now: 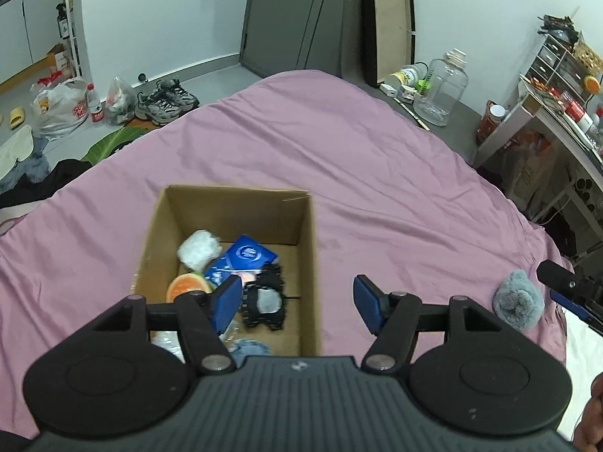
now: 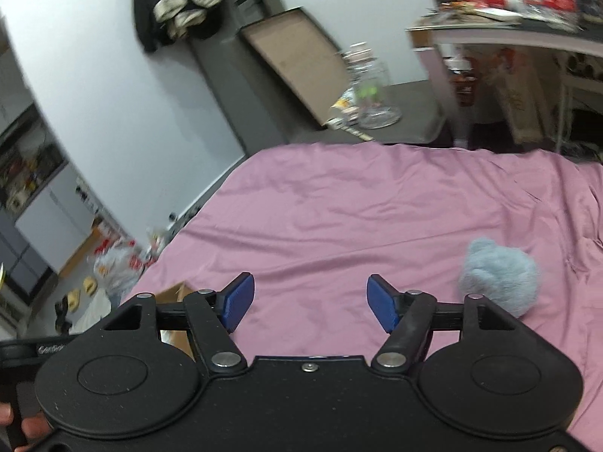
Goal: Organize soft objects
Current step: 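Move both tools to the grey fluffy plush and grasp it with both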
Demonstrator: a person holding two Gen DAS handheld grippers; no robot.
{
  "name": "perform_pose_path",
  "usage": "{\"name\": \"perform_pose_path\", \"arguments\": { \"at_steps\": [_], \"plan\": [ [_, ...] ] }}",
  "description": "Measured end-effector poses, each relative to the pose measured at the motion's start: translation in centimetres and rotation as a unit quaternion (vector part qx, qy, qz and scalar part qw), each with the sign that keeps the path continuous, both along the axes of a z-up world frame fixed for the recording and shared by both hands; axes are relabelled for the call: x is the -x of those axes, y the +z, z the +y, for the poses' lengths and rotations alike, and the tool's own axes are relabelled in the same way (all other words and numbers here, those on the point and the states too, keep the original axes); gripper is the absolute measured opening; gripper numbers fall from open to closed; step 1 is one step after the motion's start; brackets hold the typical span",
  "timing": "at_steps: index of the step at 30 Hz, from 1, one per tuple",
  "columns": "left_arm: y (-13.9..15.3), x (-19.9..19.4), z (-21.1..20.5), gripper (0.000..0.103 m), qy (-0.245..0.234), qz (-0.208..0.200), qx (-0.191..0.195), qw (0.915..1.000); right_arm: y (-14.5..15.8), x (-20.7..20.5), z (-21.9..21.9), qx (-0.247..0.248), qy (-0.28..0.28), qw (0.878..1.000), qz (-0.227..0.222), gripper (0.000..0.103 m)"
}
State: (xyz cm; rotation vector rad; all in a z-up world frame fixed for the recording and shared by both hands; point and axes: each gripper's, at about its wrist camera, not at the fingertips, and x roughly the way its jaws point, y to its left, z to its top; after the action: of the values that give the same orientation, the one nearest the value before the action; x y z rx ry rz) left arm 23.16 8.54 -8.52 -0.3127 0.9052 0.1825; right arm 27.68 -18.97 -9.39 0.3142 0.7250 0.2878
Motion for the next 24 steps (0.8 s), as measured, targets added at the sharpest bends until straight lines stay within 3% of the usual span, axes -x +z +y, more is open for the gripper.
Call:
{"name": "perform_pose_path", "arguments": {
  "at_steps": [10, 19, 24],
  "plan": [
    [-0.2, -2.0, -4.6, 0.064, -0.016, 0.014, -0.016, 0.9997, -3.5, -1.9, -6.3, -0.048, -0.064, 0.997, 0.019, 0.066],
    [-1.4, -3.9, -8.4, 0.064, -0.032, 0.028, -0.014, 0.9990, -6.2, -3.8, -9.6, -0.018, -0.114, 0.993, 0.021, 0.064],
    [-2.8, -5.2, -10.2, 0.064, -0.035, 0.043, -0.016, 0.9983, -7.8, -4.8, -11.3, -0.032, -0.131, 0.990, 0.035, 0.065]
  ]
}}
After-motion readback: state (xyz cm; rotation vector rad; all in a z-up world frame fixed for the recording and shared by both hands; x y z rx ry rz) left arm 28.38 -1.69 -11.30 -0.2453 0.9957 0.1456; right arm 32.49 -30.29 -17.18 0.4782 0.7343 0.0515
